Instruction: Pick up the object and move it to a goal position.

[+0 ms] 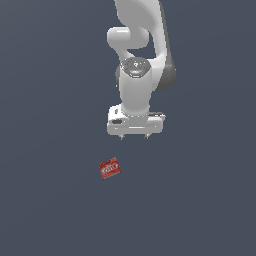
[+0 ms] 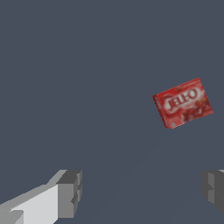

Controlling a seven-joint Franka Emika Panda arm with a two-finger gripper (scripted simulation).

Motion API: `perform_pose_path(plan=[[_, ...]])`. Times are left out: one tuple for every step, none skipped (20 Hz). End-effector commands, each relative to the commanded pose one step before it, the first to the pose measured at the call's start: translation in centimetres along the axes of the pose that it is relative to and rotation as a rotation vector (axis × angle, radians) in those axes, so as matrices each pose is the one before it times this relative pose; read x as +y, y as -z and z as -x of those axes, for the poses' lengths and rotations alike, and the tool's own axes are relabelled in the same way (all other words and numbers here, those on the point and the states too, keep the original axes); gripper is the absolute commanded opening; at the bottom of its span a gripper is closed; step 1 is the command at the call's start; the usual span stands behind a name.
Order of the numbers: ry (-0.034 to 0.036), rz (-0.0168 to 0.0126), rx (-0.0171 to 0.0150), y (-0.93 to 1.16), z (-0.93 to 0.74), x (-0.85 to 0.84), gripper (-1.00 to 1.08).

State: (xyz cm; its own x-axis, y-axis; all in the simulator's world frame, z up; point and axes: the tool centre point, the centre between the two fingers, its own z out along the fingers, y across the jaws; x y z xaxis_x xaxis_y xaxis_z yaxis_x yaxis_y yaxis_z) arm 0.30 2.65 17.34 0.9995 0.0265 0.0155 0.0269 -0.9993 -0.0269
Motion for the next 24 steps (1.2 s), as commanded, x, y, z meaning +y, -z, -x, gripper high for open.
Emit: perform_pose_path(plan=[[-0.02334,-0.00087,-0.00065,-0.189,-0.158,0.199,1.0],[-0.01324,-0.00048,-0.00026,-0.102,-0.096,0.107,1.0],[-0.01497,-0.00045,-0.00038,-0.118,-0.109,0.127,1.0],[-0.01666,-0.00043,-0.00046,-0.134,-0.122,0.144,1.0],[-0.01828,-0.00044,-0.0005,-0.147,-0.136,0.156,1.0],[-0.01991,-0.00047,-0.0005,-0.159,-0.15,0.165,1.0],[-0.02157,-0.00047,-0.00051,-0.172,-0.165,0.175,1.0],[-0.02323,-0.00044,-0.00055,-0.187,-0.181,0.186,1.0],[-0.02492,-0.00039,-0.00059,-0.202,-0.197,0.198,1.0],[-0.02658,-0.00034,-0.00061,-0.217,-0.214,0.208,1.0],[-0.02824,-0.00028,-0.00062,-0.231,-0.231,0.217,1.0],[-0.02991,-0.0002,-0.00062,-0.247,-0.25,0.225,1.0],[-0.03155,-0.0001,-0.00062,-0.262,-0.268,0.232,1.0],[-0.03303,0.00001,-0.00059,-0.276,-0.286,0.237,1.0],[-0.03321,0.00012,-0.00054,-0.279,-0.293,0.232,1.0],[-0.03315,0.00023,-0.00047,-0.28,-0.298,0.224,1.0],[-0.03309,0.00033,-0.0004,-0.282,-0.303,0.217,1.0],[-0.03302,0.00043,-0.00032,-0.283,-0.307,0.209,1.0],[-0.03296,0.00052,-0.00024,-0.284,-0.311,0.202,1.0],[-0.03289,0.00061,-0.00016,-0.285,-0.315,0.194,1.0],[-0.03282,0.00069,-0.00007,-0.286,-0.318,0.186,1.0],[-0.03274,0.00077,0.00003,-0.287,-0.322,0.178,1.0],[-0.03268,0.00084,0.00012,-0.288,-0.325,0.17,1.0],[-0.03259,0.00091,0.00022,-0.289,-0.327,0.161,1.0]])
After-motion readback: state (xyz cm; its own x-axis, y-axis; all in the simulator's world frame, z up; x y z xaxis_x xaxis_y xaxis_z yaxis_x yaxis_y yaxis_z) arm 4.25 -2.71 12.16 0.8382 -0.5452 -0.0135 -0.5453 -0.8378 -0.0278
